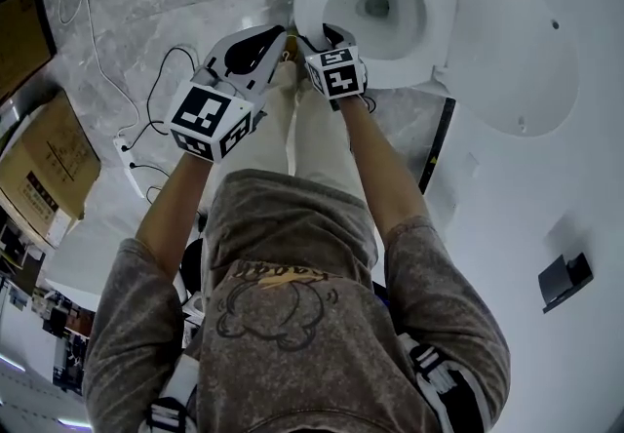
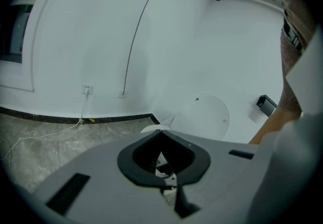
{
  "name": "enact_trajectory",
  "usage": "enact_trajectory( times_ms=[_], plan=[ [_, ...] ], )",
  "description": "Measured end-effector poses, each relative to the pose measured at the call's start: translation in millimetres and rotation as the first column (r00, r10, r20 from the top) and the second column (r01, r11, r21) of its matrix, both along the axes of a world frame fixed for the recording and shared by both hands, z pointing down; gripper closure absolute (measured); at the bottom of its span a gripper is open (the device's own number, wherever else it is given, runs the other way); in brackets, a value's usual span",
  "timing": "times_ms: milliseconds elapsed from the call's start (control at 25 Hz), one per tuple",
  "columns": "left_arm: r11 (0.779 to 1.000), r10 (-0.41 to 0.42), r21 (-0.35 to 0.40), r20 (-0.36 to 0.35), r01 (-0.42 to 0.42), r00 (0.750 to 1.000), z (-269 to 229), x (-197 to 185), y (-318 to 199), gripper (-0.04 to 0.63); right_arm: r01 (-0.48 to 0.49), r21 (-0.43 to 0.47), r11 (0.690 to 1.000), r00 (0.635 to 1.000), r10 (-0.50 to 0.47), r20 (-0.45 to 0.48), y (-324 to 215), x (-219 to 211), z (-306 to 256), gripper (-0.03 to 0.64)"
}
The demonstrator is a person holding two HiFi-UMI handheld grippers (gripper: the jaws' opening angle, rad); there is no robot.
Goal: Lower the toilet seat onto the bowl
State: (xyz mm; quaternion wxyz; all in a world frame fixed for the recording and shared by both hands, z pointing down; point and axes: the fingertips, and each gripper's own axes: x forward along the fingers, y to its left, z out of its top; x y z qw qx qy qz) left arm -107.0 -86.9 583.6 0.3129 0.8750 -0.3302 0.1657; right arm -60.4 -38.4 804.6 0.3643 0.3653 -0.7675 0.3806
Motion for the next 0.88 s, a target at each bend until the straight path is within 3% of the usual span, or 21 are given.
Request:
enact_trajectory(
  times_ms=[440,880],
  plan=[
    [0.998,-0.021,-0.051,0.021,0.022,1.000,50.8,-19.4,7.0,0.586,0.019,-0.027,0.999,0.989,-0.023,-0.147,1.3,-8.8,68.1,0.380],
    [0.998,-0.025,-0.057,0.017,0.026,1.000,61.1,-24.9,10.4,0.586,0.005,-0.067,0.998,0.984,-0.017,-0.177,1.4,-9.0,101.6,0.380]
  ],
)
